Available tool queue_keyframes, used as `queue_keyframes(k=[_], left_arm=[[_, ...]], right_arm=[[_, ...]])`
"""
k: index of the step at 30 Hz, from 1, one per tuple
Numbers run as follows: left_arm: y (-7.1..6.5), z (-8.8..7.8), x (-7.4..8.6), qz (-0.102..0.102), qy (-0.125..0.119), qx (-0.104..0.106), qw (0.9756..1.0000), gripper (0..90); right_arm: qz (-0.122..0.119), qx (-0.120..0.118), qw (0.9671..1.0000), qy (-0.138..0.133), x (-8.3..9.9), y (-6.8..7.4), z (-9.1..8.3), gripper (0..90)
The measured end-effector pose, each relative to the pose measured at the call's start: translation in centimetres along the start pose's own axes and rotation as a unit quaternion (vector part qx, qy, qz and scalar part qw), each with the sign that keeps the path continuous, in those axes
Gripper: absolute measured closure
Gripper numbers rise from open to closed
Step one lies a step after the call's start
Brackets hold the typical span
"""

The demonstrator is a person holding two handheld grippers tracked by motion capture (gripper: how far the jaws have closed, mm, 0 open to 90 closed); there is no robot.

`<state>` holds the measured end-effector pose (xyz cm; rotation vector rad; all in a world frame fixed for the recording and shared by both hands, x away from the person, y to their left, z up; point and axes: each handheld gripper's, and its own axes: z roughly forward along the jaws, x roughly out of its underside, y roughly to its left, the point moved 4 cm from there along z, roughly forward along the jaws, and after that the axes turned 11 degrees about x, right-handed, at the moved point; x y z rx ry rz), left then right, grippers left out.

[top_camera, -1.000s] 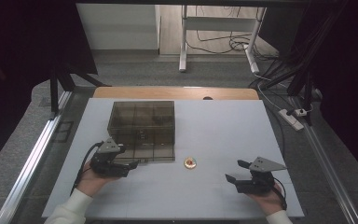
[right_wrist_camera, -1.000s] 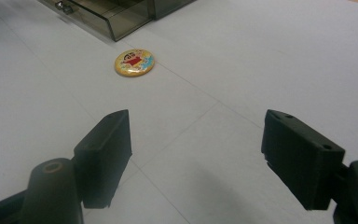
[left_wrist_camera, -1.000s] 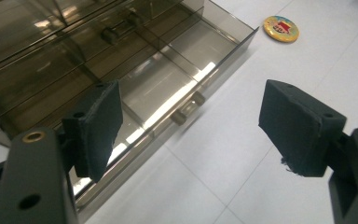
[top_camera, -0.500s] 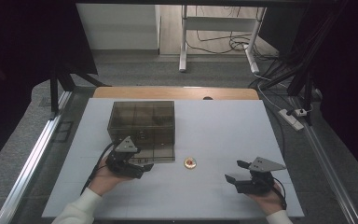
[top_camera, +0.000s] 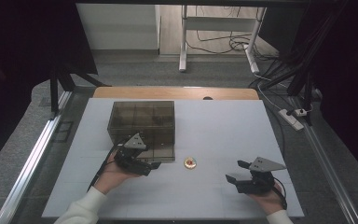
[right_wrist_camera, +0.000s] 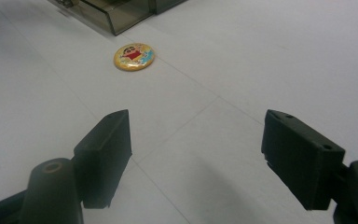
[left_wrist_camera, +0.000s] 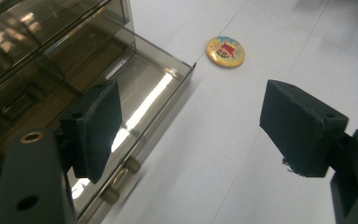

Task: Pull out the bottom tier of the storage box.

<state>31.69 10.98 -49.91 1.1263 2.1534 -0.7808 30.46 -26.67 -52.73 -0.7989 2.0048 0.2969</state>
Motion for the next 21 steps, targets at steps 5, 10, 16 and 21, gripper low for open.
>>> queue_keyframes(k=[5,10,16,21], left_arm=[[-0.2,1.0,-0.8,0.007,0.011,0.007,0.9999,21.5],[-0.6,1.8,-1.7,0.015,0.018,0.015,0.9996,21.5],[-0.6,2.4,-2.0,0.015,0.024,0.022,0.9993,21.4],[-0.6,2.5,-2.1,0.015,0.026,0.02,0.9994,21.1]], right_arm=[[-0.002,0.0,1.0,0.003,0.1,-0.1,0.1,24.6],[-0.002,0.001,1.0,0.005,0.2,-0.2,0.1,24.6],[-0.001,0.0,1.0,0.006,0.2,-0.2,0.2,24.6],[-0.001,0.001,1.0,0.006,0.2,-0.3,0.2,24.6]])
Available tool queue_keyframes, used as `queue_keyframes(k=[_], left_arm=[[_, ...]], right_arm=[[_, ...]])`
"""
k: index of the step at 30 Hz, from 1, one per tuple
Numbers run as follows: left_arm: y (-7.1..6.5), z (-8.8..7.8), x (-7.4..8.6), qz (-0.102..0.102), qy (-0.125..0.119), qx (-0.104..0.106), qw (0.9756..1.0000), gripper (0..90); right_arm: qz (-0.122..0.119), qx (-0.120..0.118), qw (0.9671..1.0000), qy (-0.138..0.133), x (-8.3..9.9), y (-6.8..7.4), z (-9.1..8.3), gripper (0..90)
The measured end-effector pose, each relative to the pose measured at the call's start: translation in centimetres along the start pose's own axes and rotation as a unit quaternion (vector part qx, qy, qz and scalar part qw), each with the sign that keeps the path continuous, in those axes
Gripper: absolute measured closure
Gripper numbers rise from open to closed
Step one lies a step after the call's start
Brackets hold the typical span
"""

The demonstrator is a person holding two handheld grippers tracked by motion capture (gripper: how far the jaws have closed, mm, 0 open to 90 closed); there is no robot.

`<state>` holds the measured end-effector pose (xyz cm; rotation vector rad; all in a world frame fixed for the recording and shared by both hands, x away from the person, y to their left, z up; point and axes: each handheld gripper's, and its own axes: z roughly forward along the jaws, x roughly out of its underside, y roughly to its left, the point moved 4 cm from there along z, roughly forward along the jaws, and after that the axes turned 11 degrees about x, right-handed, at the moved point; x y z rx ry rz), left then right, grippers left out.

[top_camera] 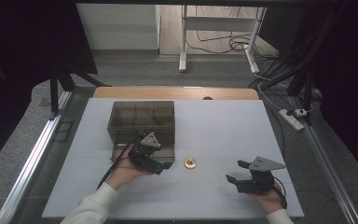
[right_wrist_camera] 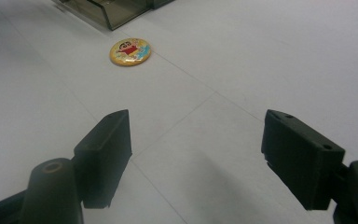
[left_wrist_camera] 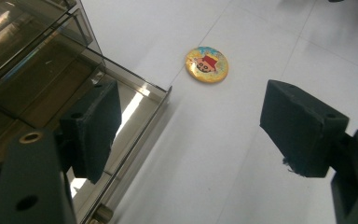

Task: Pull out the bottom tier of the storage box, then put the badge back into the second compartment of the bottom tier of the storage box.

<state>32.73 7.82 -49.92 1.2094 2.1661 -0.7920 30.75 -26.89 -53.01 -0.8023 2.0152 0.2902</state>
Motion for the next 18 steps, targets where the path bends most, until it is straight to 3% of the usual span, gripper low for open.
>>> queue_keyframes(k=[6,18], left_arm=[[0.0,0.3,-0.2,0.001,0.002,0.001,1.0,21.2],[-0.4,1.9,-0.8,0.017,0.03,0.003,0.9994,21.0]], right_arm=[[-0.001,-0.001,1.0,0.0,0.0,0.0,0.0,24.6],[0.002,0.001,1.0,-0.003,0.0,-0.1,-0.3,24.6]])
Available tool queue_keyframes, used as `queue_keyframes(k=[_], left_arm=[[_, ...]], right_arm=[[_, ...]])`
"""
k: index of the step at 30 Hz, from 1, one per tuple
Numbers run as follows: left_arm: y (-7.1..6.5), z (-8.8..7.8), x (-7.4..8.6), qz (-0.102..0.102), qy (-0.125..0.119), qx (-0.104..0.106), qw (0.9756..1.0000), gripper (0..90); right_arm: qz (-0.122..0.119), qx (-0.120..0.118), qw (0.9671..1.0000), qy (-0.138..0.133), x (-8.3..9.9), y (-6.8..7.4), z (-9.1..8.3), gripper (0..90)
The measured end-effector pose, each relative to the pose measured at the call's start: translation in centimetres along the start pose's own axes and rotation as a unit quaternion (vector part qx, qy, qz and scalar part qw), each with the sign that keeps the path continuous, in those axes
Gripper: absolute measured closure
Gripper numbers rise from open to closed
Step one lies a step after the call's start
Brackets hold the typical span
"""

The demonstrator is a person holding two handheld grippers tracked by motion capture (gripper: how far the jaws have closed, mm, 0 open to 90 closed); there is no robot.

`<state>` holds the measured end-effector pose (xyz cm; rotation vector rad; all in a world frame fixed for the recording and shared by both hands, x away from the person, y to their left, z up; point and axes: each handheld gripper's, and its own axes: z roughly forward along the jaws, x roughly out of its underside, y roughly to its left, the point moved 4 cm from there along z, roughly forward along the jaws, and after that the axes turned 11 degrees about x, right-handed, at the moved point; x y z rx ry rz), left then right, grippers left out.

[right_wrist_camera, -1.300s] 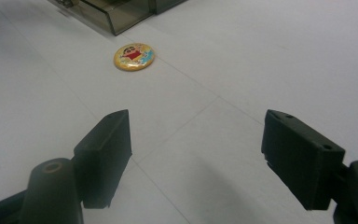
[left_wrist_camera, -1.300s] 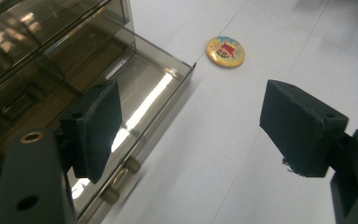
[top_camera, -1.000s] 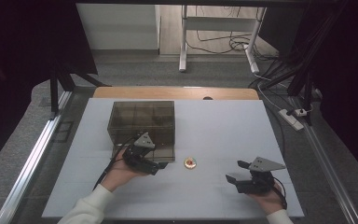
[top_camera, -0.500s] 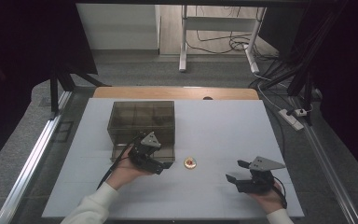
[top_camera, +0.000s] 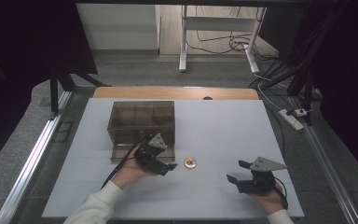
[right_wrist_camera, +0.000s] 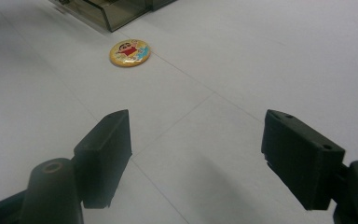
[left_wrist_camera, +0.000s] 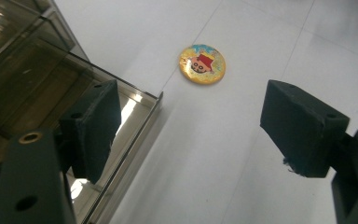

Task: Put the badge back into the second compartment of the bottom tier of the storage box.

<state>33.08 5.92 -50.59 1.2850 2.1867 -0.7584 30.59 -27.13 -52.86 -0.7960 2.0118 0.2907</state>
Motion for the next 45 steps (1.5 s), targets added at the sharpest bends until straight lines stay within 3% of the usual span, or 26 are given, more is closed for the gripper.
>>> queue_keyframes(k=[26,45], left_arm=[[-0.1,3.8,-3.1,0.009,0.04,0.02,0.999,21.1],[0.4,7.2,-4.3,0.007,0.096,0.013,0.9953,21.4]], right_arm=[[-0.003,0.001,1.0,0.006,0.2,0.1,0.0,24.6],[-0.007,-0.006,0.9999,0.011,0.2,0.2,0.6,24.6]])
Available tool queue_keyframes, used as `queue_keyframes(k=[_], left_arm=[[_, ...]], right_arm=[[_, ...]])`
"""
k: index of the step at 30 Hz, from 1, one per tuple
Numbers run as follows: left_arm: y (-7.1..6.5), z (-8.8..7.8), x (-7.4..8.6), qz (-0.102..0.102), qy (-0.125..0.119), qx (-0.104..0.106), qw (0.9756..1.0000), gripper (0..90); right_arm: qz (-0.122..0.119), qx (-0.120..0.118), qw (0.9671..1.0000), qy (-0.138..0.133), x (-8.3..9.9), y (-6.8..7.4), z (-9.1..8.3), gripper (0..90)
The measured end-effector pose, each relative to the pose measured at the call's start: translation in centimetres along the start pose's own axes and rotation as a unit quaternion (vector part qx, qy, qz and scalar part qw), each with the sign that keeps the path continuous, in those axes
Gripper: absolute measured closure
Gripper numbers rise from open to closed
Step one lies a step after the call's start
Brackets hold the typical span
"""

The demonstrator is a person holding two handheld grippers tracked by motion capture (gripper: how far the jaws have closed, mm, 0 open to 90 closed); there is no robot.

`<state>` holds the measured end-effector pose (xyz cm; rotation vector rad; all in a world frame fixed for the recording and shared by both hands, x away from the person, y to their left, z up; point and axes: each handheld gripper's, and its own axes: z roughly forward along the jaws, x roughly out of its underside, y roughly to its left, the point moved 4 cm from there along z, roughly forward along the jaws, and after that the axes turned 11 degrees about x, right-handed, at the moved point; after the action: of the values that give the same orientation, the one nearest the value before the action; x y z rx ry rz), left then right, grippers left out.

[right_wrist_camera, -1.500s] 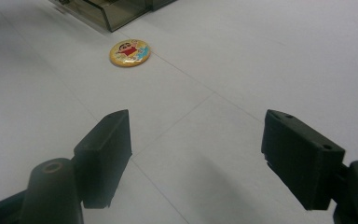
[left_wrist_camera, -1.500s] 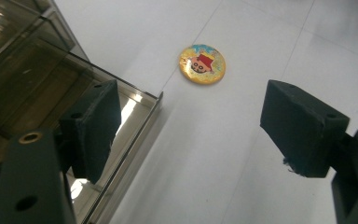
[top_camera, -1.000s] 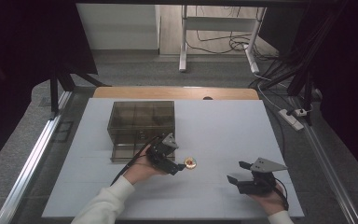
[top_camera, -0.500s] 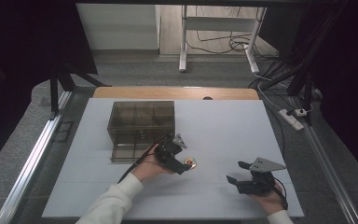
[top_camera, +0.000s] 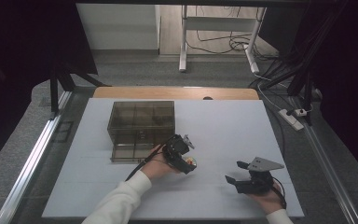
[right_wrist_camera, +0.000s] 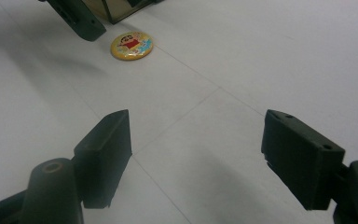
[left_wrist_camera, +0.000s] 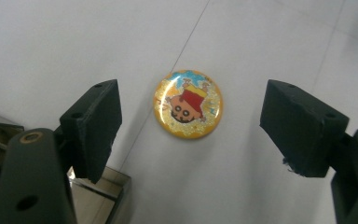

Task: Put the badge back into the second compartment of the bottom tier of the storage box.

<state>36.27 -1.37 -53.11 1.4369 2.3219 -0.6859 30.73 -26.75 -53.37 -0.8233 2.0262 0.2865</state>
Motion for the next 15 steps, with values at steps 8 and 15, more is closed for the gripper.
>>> queue_keyframes(k=[8,15], left_arm=[[0.0,1.1,-0.6,0.005,0.029,-0.003,0.9996,22.2],[0.1,1.8,-0.8,0.002,0.04,0.006,0.9992,22.7]], right_arm=[[0.0,0.0,1.0,0.001,0.0,0.0,0.0,24.6],[0.0,0.0,1.0,0.002,0.1,0.0,0.1,24.6]])
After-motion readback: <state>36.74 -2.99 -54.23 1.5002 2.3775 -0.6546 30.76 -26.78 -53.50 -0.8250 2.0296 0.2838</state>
